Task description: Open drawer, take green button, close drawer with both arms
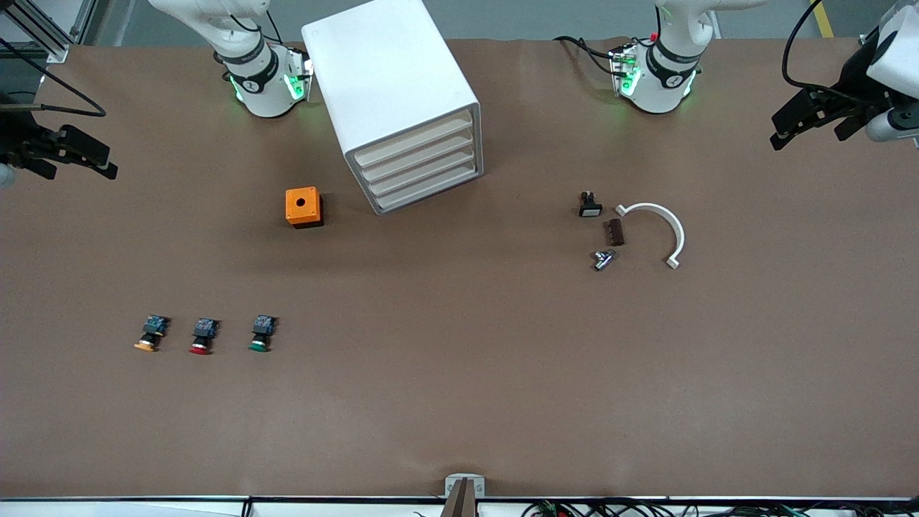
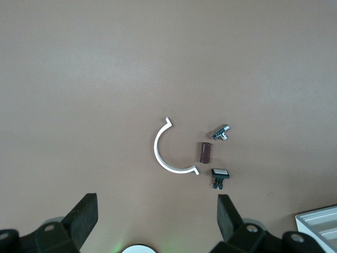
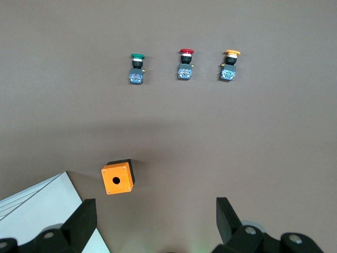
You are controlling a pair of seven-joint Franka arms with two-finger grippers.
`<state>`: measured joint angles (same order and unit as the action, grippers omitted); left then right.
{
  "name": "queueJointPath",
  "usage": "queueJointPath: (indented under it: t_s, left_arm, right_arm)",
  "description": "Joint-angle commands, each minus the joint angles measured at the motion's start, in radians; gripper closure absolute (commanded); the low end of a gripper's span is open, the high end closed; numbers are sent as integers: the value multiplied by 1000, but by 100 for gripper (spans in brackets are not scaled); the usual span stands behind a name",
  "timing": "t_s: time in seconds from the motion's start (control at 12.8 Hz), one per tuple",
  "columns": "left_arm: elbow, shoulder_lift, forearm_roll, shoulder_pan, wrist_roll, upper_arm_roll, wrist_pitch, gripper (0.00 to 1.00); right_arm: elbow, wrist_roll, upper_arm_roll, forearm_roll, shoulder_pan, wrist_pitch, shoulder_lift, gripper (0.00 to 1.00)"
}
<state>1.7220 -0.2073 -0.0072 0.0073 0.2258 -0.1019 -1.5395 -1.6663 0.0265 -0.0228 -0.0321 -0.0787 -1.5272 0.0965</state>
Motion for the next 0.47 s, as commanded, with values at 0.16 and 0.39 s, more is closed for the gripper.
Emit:
queueJointPath:
  t_s: [0.16, 0.39]
  left_arm:
    - [-61, 37, 27, 14, -11, -10, 25, 0]
    - [-64, 42, 55, 10, -13, -12, 27, 0]
  right_arm:
    - [-26, 3, -2, -2, -4, -21, 26, 0]
    - [-24, 3, -2, -2, -6, -34, 29, 0]
